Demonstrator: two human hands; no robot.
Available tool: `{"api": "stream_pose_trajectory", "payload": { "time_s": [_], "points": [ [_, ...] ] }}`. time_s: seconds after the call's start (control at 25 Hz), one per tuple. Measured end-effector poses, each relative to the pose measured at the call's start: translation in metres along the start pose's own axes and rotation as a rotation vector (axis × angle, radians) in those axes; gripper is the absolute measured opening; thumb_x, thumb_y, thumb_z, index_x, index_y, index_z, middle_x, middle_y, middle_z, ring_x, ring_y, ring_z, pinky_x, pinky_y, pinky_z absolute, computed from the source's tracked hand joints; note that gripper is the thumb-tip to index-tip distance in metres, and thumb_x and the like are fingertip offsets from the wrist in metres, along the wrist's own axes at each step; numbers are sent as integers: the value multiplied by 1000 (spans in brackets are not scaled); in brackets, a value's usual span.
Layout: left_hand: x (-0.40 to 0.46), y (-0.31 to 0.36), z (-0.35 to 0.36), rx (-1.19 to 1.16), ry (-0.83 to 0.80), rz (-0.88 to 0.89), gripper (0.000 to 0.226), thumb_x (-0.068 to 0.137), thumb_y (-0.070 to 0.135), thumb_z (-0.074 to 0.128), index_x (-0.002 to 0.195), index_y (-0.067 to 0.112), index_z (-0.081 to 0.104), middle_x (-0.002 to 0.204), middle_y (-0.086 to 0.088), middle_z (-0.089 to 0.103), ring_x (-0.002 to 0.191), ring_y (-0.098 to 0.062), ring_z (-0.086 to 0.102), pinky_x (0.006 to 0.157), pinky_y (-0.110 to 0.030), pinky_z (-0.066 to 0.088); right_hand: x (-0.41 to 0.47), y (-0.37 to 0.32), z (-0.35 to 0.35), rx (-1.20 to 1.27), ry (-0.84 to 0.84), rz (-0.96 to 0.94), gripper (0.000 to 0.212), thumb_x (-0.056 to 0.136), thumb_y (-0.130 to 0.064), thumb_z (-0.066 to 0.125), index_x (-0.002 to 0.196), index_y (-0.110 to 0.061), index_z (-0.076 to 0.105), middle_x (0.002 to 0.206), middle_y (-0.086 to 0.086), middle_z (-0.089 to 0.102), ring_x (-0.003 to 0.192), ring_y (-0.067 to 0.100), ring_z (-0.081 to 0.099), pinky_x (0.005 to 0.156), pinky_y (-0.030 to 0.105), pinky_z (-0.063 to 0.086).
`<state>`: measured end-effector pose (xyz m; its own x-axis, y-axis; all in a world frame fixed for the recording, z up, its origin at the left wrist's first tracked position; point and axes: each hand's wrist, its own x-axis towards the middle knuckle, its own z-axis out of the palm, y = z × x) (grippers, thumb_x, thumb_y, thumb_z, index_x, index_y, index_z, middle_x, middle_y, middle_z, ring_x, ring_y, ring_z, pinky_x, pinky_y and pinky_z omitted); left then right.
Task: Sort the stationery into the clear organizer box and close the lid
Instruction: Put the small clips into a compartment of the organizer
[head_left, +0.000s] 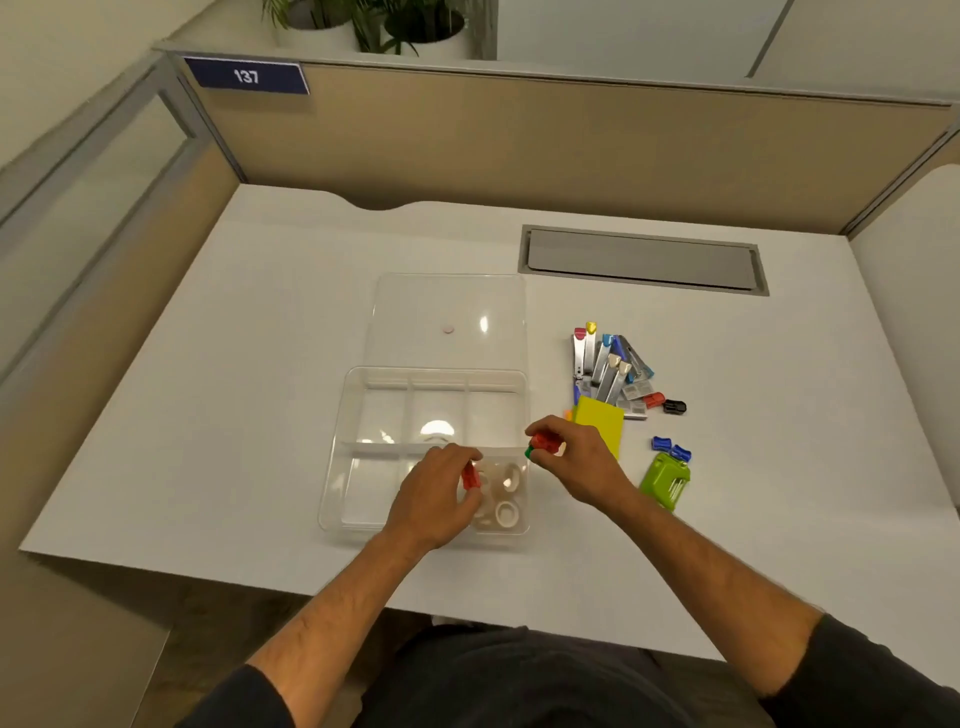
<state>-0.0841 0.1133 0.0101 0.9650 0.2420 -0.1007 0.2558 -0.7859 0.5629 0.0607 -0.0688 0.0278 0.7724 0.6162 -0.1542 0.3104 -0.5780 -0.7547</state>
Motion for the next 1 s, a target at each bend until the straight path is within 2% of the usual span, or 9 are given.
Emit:
{"api": "stream_pose_trajectory", "payload": {
  "time_s": [0.24, 0.36, 0.44, 0.56, 0.64, 0.76, 1.0],
  "points": [
    [-11, -54, -3, 135, -100, -81, 52, 80, 37, 73, 123, 35, 43, 112, 6, 61, 101, -15, 56, 84, -25, 48, -1, -22, 35, 34, 50, 22, 25, 80, -16, 72, 102, -24, 68, 91, -6, 70, 86, 11, 61, 82, 29, 51],
    [-5, -55, -1, 189, -160, -102, 54, 77, 38, 75, 123, 35, 46, 112, 1, 60, 101, -21, 56, 84, -29, 51, -8, -31, 41, 3, 44, 36, 24, 81, -18, 71, 103, -26, 67, 92, -9, 67, 86, 9, 60, 81, 28, 51],
    [1, -52, 1, 229, -176, -49, 46, 81, 36, 71, 124, 32, 54, 112, -2, 60, 103, -24, 55, 85, -31, 49, -9, -34, 43, -10, 47, 41, 23, 81, -18, 71, 102, -26, 68, 90, -10, 67, 85, 8, 59, 80, 29, 50],
    [6, -51, 3, 288, -196, 88, 34, 92, 34, 53, 123, 28, 63, 111, 0, 62, 107, -22, 50, 90, -34, 42, -12, -37, 45, -20, 58, 53, 23, 81, -17, 71, 102, -24, 68, 91, -8, 68, 85, 8, 60, 81, 30, 51],
    [5, -53, 3, 282, -199, 109, 32, 94, 37, 45, 115, 27, 67, 106, 2, 57, 103, -20, 47, 89, -33, 42, -13, -38, 44, -28, 62, 61, 24, 81, -17, 71, 104, -24, 68, 92, -7, 69, 86, 9, 60, 81, 30, 51],
    [2, -56, 4, 240, -201, 116, 24, 91, 39, 48, 100, 25, 65, 97, 4, 54, 96, -17, 46, 84, -31, 41, -14, -38, 42, -24, 79, 80, 24, 82, -18, 72, 105, -23, 67, 93, -6, 69, 87, 11, 60, 82, 32, 52],
    [3, -52, -2, 214, -221, 57, 5, 81, 27, 62, 81, 25, 66, 82, 8, 64, 88, -15, 54, 78, -30, 44, -15, -35, 39, -25, 80, 101, 24, 84, -19, 71, 106, -24, 66, 96, -6, 68, 89, 11, 60, 83, 32, 52]
  ]
}}
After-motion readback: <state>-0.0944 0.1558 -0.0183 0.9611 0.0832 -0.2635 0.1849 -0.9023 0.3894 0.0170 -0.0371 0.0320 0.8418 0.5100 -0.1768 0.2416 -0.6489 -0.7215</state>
